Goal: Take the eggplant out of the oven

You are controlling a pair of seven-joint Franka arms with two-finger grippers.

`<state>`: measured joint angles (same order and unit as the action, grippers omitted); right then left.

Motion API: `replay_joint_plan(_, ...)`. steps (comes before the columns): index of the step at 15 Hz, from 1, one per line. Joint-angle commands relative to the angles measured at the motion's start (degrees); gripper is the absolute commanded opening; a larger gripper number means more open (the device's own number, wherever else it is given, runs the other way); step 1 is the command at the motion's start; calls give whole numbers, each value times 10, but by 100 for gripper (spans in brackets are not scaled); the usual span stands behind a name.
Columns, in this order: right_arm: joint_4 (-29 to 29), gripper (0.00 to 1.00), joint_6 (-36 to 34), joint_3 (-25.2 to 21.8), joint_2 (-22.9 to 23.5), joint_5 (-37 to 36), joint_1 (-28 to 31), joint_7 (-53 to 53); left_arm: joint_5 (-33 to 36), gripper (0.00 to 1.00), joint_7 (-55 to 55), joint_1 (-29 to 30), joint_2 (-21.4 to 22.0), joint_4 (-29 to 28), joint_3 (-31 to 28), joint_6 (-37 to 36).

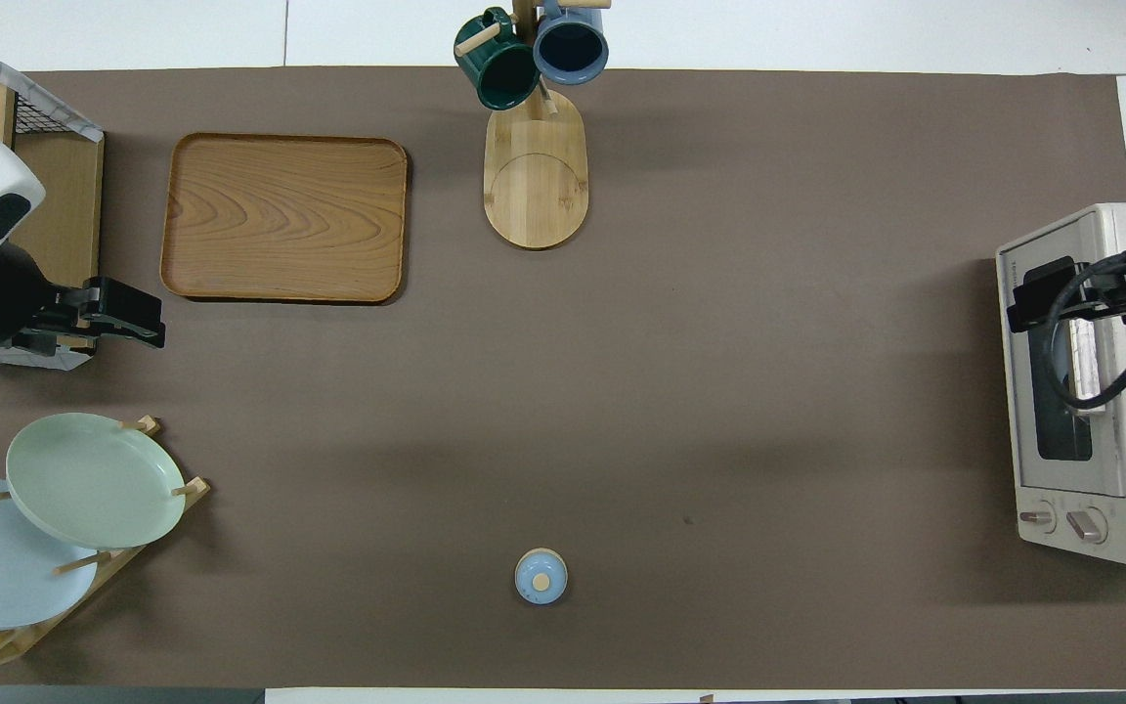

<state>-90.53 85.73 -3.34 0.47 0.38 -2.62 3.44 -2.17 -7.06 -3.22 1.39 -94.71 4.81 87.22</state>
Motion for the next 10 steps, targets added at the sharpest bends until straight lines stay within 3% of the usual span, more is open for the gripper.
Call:
replay_joint_plan(1,-2,100,-7,1,-5,1,4,-6,9,100,3,4,2,4,2,-7)
replay_joint_plan(10,-8,100,-7,0,-8,-5,3,-9,9,100,3,4,2,4,1,-7)
